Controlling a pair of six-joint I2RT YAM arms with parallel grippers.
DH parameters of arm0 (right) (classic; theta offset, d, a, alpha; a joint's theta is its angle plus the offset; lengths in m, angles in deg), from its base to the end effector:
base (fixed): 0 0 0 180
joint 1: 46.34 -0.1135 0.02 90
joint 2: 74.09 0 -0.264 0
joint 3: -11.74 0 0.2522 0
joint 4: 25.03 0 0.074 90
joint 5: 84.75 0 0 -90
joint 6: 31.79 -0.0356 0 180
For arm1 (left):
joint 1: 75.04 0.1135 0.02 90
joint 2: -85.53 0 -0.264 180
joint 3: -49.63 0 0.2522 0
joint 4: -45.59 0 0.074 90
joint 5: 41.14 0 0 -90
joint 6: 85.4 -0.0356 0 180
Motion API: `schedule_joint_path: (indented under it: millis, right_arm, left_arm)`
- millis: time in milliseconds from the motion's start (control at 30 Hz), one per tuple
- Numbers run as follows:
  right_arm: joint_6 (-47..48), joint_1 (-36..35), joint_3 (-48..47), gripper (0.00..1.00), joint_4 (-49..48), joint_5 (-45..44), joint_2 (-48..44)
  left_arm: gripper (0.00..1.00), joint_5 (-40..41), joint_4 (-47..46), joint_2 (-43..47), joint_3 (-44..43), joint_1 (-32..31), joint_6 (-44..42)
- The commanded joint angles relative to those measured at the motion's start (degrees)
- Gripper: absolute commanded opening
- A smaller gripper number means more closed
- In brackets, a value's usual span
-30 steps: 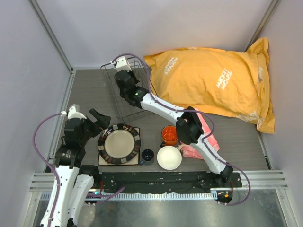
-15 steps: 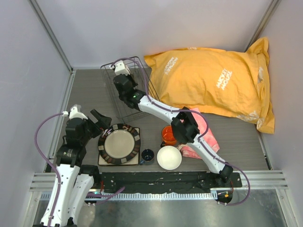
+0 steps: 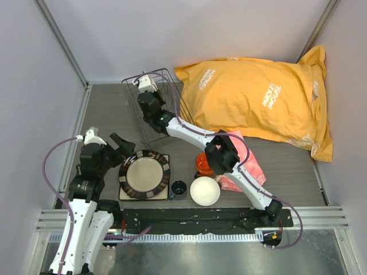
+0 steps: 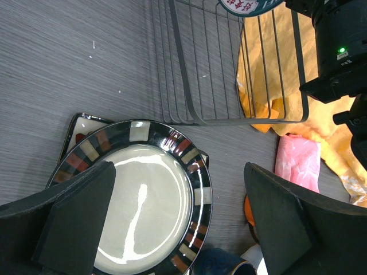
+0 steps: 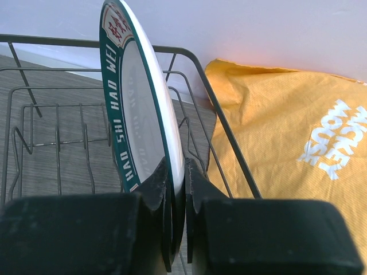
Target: Load the mixed dishes into the dish rack
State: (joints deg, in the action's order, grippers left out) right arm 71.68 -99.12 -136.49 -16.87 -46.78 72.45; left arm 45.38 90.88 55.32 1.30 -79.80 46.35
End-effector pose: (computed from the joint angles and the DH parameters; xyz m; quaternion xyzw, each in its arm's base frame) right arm 0.3778 0.4510 0.2557 -0.1216 0.7210 -0.1067 0.6738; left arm 0.1284 -0.0129 0.2748 -0.2556 0.8140 -0.2295 0.4684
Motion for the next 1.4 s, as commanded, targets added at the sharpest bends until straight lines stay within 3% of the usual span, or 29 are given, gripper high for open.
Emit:
schedule_joint_path:
  millis: [0,233,600,833,1367]
  right_arm:
    - [4.9,-0.8,-0.5,0.01,-6.5,-0.7,0.1]
    - [16.1,-2.1,1.2,0.01,-18.5,-4.2,-2.2]
    - [16.9,-3.9,4.7,0.01,-20.8,-2.7,-7.5]
    - [22.8,-5.7,4.2,0.01,-25.7,-3.1,-7.7]
    - [19.4,-5.9,3.4,0.01,-24.4,-1.1,-10.0]
  left_arm:
    - [1.0,-0.2,-2.1,0.5,0.1,0.0,0.1]
    - [1.0,-0.6,-2.3,0.7,0.2,0.1,0.6]
    - [1.0,-1.0,-2.2,0.9,-0.1,0.1,1.0]
    - [1.0,-0.8,-2.0,1.2,-0.1,0.0,0.9]
    - [1.0,-1.0,-2.0,1.1,-0.6,0.1,0.8]
